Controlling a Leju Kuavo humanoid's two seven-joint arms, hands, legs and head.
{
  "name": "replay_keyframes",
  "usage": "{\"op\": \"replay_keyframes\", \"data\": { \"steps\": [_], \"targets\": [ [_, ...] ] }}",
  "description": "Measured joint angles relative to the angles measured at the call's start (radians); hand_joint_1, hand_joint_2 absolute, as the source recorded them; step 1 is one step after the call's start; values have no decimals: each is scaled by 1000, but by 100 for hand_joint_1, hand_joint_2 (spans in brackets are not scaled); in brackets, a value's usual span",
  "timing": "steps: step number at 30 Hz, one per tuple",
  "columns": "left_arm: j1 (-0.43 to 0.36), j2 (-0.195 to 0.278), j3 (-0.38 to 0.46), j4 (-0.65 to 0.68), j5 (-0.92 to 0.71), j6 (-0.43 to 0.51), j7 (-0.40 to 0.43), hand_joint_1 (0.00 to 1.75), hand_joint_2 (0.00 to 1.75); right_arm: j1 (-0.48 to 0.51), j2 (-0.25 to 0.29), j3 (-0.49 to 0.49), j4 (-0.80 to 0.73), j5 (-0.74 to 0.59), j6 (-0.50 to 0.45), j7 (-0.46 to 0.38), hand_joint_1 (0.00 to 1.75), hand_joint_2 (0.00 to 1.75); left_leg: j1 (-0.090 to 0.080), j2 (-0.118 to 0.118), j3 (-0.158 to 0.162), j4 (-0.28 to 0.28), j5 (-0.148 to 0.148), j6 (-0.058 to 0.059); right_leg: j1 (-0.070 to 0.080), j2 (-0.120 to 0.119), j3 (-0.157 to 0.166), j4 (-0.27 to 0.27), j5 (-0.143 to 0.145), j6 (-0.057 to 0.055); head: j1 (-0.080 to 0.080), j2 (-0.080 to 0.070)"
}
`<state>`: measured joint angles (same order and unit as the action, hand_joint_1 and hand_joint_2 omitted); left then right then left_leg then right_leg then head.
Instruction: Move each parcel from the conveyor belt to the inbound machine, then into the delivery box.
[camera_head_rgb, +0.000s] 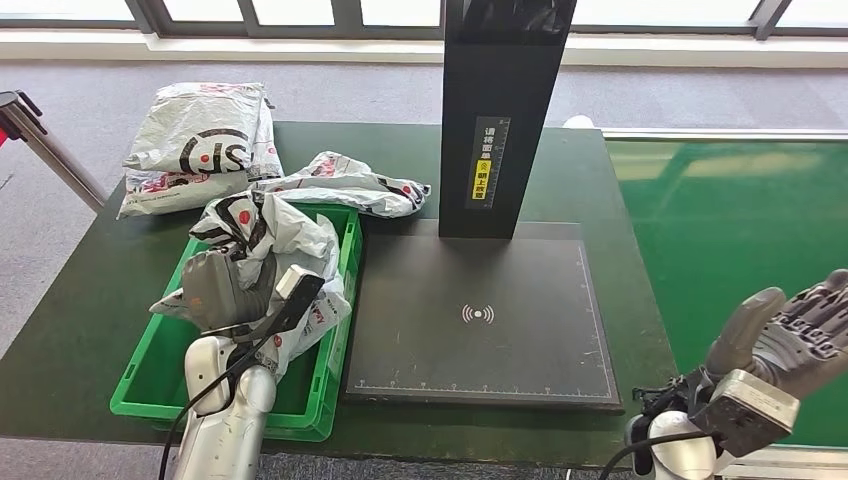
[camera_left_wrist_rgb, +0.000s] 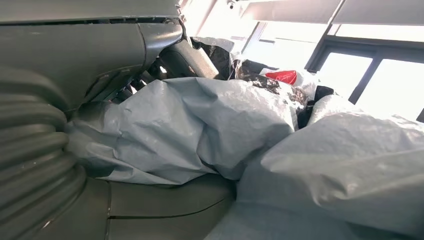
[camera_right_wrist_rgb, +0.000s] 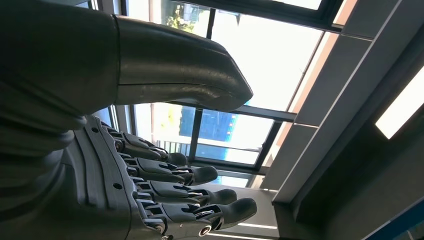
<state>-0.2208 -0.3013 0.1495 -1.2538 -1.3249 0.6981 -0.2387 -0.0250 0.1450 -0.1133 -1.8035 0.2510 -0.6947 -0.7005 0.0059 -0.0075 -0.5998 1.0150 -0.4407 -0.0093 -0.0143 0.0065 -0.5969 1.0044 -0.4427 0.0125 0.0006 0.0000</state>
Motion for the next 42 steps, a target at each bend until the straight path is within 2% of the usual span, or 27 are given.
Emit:
{"op": "replay_keyframes", "data": {
  "steps": [1, 4, 5, 8, 24, 31, 42],
  "targets": [
    [0, 0, 1, 4, -3, 0, 5, 175, 175, 2, 0, 0, -2, 0, 0, 0, 0, 175, 0, 0, 0, 0, 0, 0, 0, 0, 0, 0, 0, 0, 0, 0],
    [-1, 0, 6, 14, -21, 0, 30, 44, 175, 12, 0, 0, -11, -1, 0, 0, 0, 175, 0, 0, 0, 0, 0, 0, 0, 0, 0, 0, 0, 0, 0, 0],
    [-1, 0, 9, 15, -27, 0, 39, 0, 131, 15, 0, 0, -13, -1, 0, 0, 0, 175, 0, 0, 0, 0, 0, 0, 0, 0, 0, 0, 0, 0, 0, 0],
    [1, 0, 20, 9, -24, 1, 53, 0, 0, 23, 0, 0, -17, -1, 0, 0, 0, 175, 0, 0, 1, 0, 0, 0, 0, 0, 0, 0, 0, 0, 0, 0],
    [17, -1, 76, -111, 133, 1, -44, 0, 0, 26, 0, 0, -17, 30, 0, 0, 0, 175, 0, 0, 0, 0, 0, 0, 0, 0, 1, 0, 0, 0, 0, 0],
    [22, -1, 103, -140, 242, 1, -147, 0, 0, 24, -2, 4, -19, 37, 0, 0, 0, 175, 0, 0, 0, 0, 0, 0, 0, -1, 1, 0, 0, 0, 0, 0],
    [24, -1, 118, -128, 273, 1, -174, 0, 0, 8, -3, 35, -36, 107, 0, -1, 0, 175, 0, 0, 0, 0, 0, 0, 0, 0, 1, 0, 0, 0, 0, 0]
  ]
}}
